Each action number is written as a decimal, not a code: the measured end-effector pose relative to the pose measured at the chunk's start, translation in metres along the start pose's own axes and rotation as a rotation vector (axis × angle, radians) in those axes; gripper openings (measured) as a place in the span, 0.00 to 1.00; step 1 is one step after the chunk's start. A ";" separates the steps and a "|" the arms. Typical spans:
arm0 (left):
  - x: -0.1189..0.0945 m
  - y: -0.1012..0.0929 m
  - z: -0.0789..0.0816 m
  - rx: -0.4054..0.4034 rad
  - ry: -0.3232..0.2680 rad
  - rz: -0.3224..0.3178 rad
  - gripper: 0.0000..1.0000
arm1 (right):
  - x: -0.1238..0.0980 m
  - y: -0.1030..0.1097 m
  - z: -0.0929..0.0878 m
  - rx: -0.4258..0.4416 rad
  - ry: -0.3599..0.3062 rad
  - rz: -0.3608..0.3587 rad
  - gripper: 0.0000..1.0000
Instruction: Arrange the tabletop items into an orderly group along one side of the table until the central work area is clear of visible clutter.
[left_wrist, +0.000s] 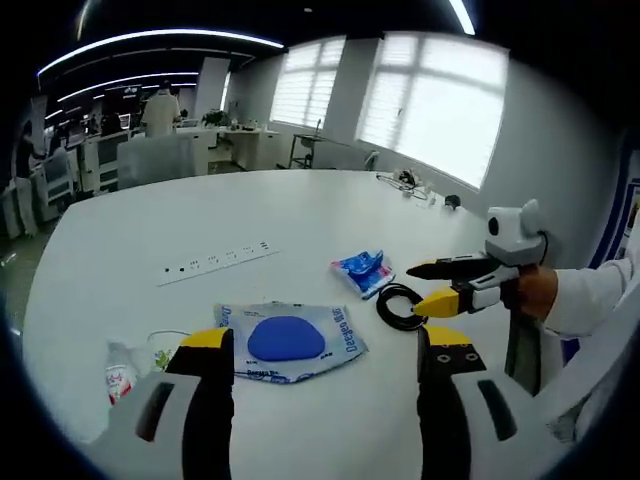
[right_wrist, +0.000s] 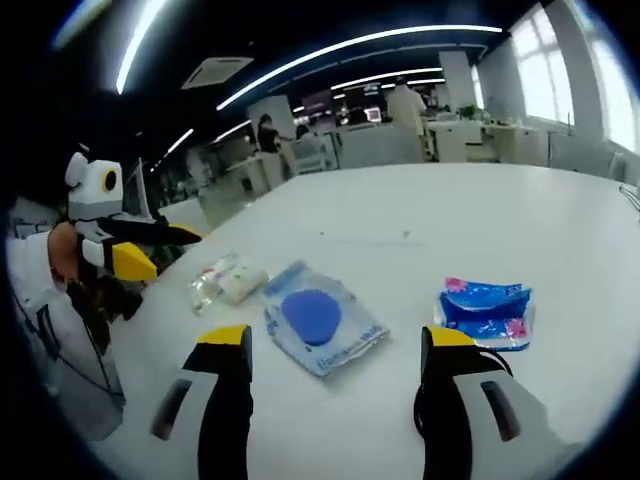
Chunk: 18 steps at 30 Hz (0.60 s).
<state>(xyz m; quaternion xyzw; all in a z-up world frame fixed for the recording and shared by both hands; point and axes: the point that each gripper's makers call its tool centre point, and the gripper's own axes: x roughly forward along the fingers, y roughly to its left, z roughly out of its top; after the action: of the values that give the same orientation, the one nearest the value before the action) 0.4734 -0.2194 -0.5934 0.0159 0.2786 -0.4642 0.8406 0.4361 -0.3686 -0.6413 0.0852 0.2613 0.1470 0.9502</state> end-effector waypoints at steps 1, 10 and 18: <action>-0.003 0.002 -0.001 0.002 0.002 -0.001 0.76 | 0.001 0.002 -0.003 0.004 0.005 -0.008 0.66; -0.017 0.016 -0.011 0.007 0.026 -0.009 0.75 | 0.015 0.013 -0.027 0.084 0.012 -0.047 0.64; -0.018 0.030 -0.018 0.006 0.046 -0.023 0.74 | 0.034 0.018 -0.057 0.162 0.050 -0.090 0.57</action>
<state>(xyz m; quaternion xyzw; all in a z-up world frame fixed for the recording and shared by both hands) 0.4812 -0.1830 -0.6070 0.0259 0.2964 -0.4742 0.8286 0.4296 -0.3354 -0.7016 0.1461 0.2994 0.0848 0.9391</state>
